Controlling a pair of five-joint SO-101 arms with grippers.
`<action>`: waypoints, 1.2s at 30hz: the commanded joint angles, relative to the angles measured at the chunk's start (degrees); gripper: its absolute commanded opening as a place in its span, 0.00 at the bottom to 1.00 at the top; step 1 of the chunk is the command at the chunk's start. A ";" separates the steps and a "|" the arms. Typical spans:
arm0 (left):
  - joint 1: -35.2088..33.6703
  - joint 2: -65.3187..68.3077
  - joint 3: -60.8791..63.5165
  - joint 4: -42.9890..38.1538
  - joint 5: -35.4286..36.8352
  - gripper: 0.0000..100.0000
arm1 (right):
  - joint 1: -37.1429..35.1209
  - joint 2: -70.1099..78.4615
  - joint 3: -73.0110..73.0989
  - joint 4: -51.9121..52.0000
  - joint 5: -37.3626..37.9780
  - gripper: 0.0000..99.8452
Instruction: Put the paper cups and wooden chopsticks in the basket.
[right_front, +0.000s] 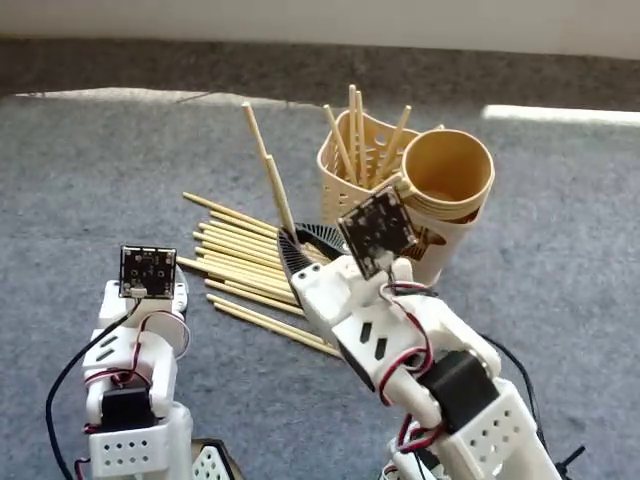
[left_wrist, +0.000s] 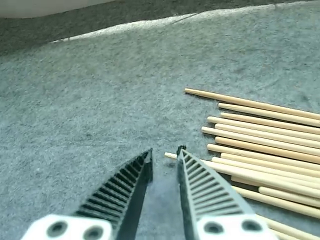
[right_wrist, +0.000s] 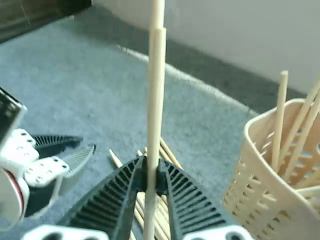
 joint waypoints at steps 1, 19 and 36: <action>2.86 -0.13 0.13 -0.79 -2.81 0.09 | 0.75 -6.46 -0.22 -6.20 2.64 0.01; 5.93 -0.13 1.10 -0.88 -5.80 0.05 | 4.09 -3.12 -2.15 -40.13 6.24 0.01; 6.02 -0.13 1.10 -0.79 -5.80 0.05 | 18.33 13.67 -5.32 -41.19 6.33 0.01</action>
